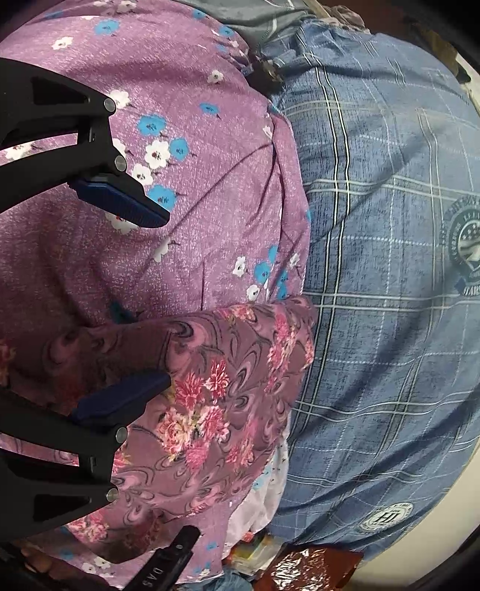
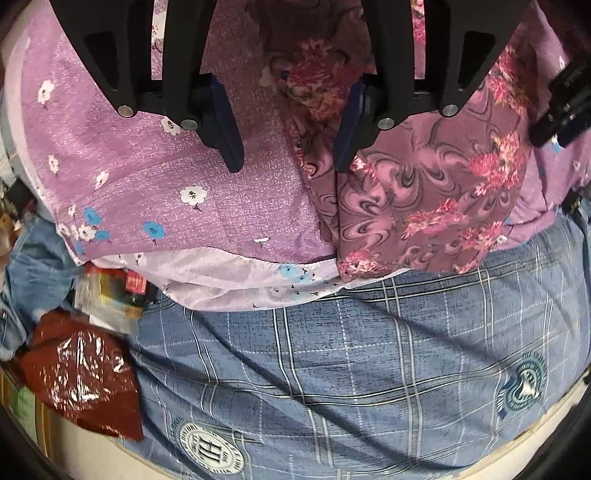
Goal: Fold small clothes
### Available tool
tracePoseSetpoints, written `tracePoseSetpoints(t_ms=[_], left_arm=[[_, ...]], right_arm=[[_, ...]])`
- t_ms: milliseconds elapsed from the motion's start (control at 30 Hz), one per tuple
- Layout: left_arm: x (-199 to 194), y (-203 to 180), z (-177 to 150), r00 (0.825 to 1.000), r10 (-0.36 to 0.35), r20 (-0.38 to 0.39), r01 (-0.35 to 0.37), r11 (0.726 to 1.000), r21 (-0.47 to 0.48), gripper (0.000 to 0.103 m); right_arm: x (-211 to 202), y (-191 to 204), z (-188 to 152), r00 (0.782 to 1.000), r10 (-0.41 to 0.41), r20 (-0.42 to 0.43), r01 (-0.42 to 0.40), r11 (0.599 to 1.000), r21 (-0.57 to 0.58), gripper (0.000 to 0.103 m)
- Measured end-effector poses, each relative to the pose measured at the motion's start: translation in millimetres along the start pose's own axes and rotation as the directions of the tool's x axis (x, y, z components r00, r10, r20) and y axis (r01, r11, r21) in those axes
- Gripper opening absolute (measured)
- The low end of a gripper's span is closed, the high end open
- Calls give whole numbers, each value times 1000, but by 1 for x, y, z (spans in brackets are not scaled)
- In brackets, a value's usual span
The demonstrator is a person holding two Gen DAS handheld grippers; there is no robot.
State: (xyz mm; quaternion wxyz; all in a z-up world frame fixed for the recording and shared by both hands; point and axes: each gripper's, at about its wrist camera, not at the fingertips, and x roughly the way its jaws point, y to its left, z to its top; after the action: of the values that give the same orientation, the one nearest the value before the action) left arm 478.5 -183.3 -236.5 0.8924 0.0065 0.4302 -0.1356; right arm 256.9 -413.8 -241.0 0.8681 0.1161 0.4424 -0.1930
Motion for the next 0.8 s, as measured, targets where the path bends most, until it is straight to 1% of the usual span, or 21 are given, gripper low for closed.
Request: tracePoseSetpoints(t_ms=[33,67,100,133,167,200,267,333,400,433,467,533,567,633,667,700,733,767,800], left_arm=[[2,-1,1,1000,-6,-3,6,1000,9,79],[4,-3,3,1000,-15,-6,15,1000,22,79],[6,-6,6,999,-34,-9,34,998,45,79],[7,-7,8,999,-48,-10,48,997,57,79],[8,-6,11,998,-66,-13,67,996,65,79],[10,-5,13,995,-96,-20,97,993,68,79],[14,0,17,990,-137,-40,139,988,60,79],[22,5,20,982,-175,-71,179,982,55,79],[27,9,22,974,-206,-92,212,975,66,79],[28,9,22,971,-218,-96,225,972,71,79],[29,10,23,964,-243,-106,252,965,74,79],[34,12,25,947,-292,-132,302,951,65,78],[36,13,25,941,-306,-142,316,947,55,78],[42,17,27,935,-317,-159,325,945,28,78],[44,19,28,931,-328,-162,335,942,19,76],[44,20,29,926,-339,-163,346,938,15,70],[44,21,30,920,-354,-165,362,932,16,67],[43,21,29,916,-366,-166,373,928,16,63],[44,21,30,914,-370,-165,377,926,15,63]], right_arm=[[3,-1,1,999,35,-14,-35,999,0,57],[8,-2,4,994,103,-43,-103,995,7,59],[12,-5,5,985,161,-68,-159,987,29,59],[15,-7,7,977,199,-80,-195,979,54,60],[18,-11,8,964,250,-91,-243,966,84,61],[21,-13,10,954,283,-99,-273,956,103,63],[29,-19,14,939,326,-111,-310,940,141,65],[40,-24,18,918,375,-132,-349,919,180,68],[59,-30,21,881,441,-171,-399,887,233,68],[66,-31,21,872,453,-185,-404,880,250,68],[73,-33,21,854,480,-202,-420,864,277,70],[77,-35,20,830,519,-202,-451,839,304,70],[77,-35,20,817,540,-205,-469,827,308,70],[76,-32,20,790,576,-212,-504,806,311,70],[73,-31,19,780,588,-213,-518,798,308,70],[71,-29,20,774,595,-215,-528,795,298,70],[69,-27,20,770,601,-217,-538,793,285,70],[68,-25,20,773,597,-216,-539,797,272,70],[69,-23,20,778,590,-218,-534,802,268,70]])
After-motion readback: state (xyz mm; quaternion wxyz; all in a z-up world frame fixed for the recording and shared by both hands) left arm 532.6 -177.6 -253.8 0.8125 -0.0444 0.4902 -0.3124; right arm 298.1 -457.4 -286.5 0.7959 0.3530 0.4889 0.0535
